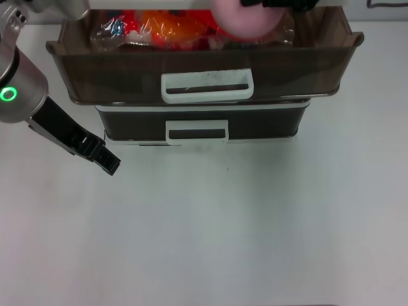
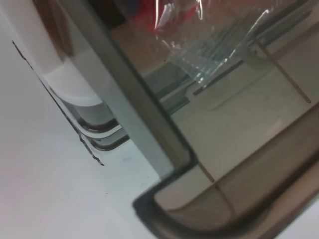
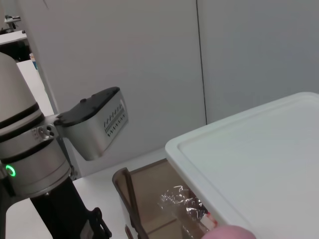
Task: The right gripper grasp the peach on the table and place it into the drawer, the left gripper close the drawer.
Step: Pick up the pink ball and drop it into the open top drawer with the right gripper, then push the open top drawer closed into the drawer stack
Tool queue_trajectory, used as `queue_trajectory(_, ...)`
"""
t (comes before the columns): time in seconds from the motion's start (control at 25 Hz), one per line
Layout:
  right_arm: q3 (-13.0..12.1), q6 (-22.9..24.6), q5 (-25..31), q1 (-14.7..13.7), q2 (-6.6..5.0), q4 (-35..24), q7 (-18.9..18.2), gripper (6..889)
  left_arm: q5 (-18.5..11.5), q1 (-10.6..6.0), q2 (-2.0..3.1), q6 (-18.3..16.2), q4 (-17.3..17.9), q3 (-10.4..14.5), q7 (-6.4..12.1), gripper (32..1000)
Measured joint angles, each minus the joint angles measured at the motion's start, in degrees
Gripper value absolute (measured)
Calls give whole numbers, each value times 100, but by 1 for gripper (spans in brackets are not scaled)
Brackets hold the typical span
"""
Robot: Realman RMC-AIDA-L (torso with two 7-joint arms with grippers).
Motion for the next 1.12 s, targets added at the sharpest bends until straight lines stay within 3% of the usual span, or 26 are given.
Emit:
queue_trajectory(0.12, 22, -12, 21, -15, 7, -27, -31, 107, 0, 0, 0, 0, 0, 0, 0, 788)
queue_trajectory(0.48, 39, -12, 27, -38, 9, -34, -80, 312, 0, 0, 0, -1, 0, 8, 0, 786)
queue_trajectory(0.88, 23, -11, 33, -64, 9, -42, -108, 792, 0, 0, 0, -10, 0, 8, 0, 784)
queue_trajectory(1.12, 16, -11, 35, -76, 9, -40, -131, 811, 0, 0, -8, -9, 0, 9, 0, 783)
